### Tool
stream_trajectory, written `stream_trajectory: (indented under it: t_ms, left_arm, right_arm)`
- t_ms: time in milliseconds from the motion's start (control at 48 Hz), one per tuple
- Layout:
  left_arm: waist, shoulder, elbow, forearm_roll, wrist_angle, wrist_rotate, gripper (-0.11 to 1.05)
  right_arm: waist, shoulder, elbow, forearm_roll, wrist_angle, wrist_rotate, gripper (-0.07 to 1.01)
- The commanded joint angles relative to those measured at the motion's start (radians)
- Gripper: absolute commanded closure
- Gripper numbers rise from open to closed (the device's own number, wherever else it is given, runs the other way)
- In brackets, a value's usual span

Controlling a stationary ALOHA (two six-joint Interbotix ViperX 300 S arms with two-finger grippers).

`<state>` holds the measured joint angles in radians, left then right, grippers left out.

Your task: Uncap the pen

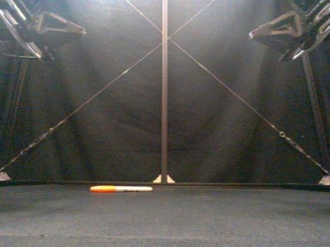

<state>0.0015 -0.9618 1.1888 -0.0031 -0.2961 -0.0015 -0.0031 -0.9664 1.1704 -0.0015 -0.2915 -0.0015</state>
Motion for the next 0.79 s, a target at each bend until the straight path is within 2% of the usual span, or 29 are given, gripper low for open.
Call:
stream_trajectory:
  t_ms: [21, 146, 229, 312, 375, 542, 667, 792]
  left_arm:
    - [0.003, 0.012, 0.018, -0.002, -0.020, -0.0015, 1.03]
    - [-0.006, 0.018, 0.031, -0.002, -0.031, 0.0000, 0.97]
    - [-0.014, 0.029, 0.040, -0.002, -0.031, 0.0000, 0.95]
    - [-0.017, 0.051, 0.048, -0.002, -0.031, 0.0000, 0.95]
    - [-0.017, 0.064, 0.049, -0.002, -0.032, 0.0031, 0.95]
    - [-0.017, 0.106, 0.051, 0.000, -0.031, 0.0046, 0.95]
    - [-0.017, 0.121, 0.051, 0.002, -0.031, 0.0046, 0.95]
    - [-0.015, 0.121, 0.054, 0.002, -0.031, 0.0046, 0.95]
  right_arm:
    - [-0.023, 0.048, -0.023, 0.000, -0.006, 0.006, 1.00]
    - [-0.067, 0.156, -0.080, -0.003, 0.014, 0.002, 0.96]
    - [-0.098, 0.255, -0.146, -0.023, 0.063, -0.006, 0.94]
    - [-0.135, 0.373, -0.236, -0.075, 0.133, -0.008, 0.93]
    - [-0.156, 0.453, -0.299, -0.118, 0.181, -0.005, 0.93]
    - [-0.193, 0.670, -0.463, -0.210, 0.287, -0.005, 0.92]
    - [-0.209, 0.816, -0.565, -0.241, 0.330, -0.006, 0.90]
    - [-0.213, 0.957, -0.675, -0.258, 0.391, -0.011, 0.79]
